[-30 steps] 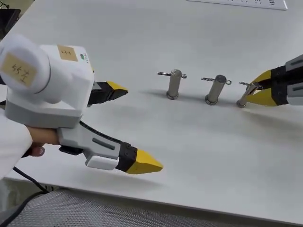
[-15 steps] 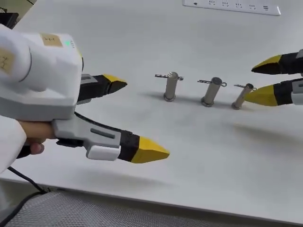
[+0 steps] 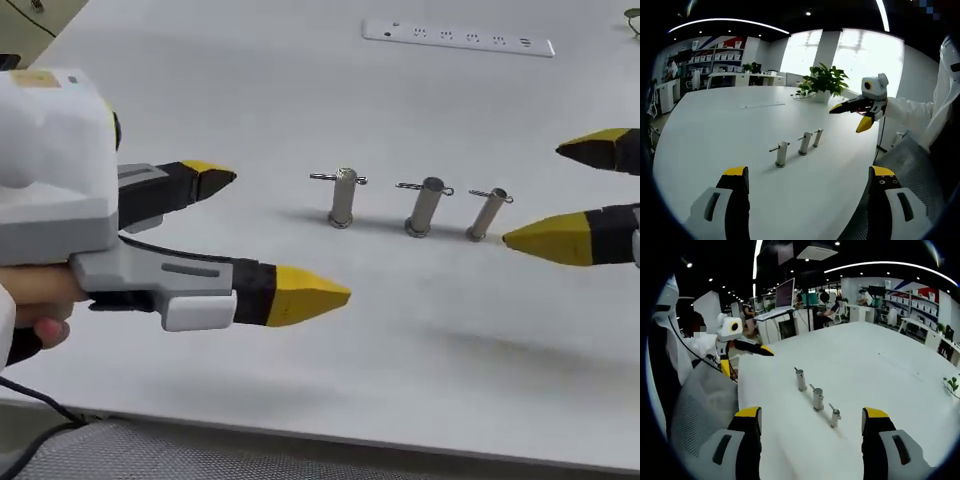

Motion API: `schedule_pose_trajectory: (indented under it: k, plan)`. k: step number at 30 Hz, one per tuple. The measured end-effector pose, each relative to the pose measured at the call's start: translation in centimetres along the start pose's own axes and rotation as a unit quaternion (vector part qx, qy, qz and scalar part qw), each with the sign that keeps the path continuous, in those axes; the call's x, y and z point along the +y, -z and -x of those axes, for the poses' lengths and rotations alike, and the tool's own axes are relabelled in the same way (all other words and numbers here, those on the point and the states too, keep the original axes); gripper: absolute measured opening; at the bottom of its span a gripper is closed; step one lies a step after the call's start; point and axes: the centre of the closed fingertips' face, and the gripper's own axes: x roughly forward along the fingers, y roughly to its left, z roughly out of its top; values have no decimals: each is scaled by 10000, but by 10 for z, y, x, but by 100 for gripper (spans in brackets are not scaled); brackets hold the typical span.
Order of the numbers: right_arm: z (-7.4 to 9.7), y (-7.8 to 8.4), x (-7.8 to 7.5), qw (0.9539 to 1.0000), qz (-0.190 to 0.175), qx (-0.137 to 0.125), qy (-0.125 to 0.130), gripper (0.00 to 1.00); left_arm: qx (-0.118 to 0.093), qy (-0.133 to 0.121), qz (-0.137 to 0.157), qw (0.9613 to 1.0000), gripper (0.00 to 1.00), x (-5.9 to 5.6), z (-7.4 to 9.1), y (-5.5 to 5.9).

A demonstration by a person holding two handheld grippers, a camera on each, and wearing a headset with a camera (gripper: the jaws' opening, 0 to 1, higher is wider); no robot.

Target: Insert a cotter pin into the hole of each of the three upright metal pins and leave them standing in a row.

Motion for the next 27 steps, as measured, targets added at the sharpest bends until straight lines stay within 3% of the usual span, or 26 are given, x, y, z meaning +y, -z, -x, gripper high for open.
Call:
schedule_pose_trajectory:
  k: [1, 4, 13, 20, 27]
  plan:
    - [4, 3, -8, 9993, -142, 19, 331, 88, -17, -35, 65, 10000, 99, 0, 1, 0]
    - [12, 10, -11, 9979, -161, 122, 612, 94, -39, -6, 84, 10000, 99, 1, 5, 0]
    - [27, 21, -4, 9952, -635, -86, 745, 98, -14, -45, 36, 10000, 99, 0, 15, 3]
    - [35, 30, 3, 9913, -980, -211, 850, 98, -122, -207, 215, 9995, 99, 6, 24, 2]
    - [39, 41, 6, 9874, -1275, -186, 915, 98, -36, -335, 369, 9988, 99, 9, 25, 8]
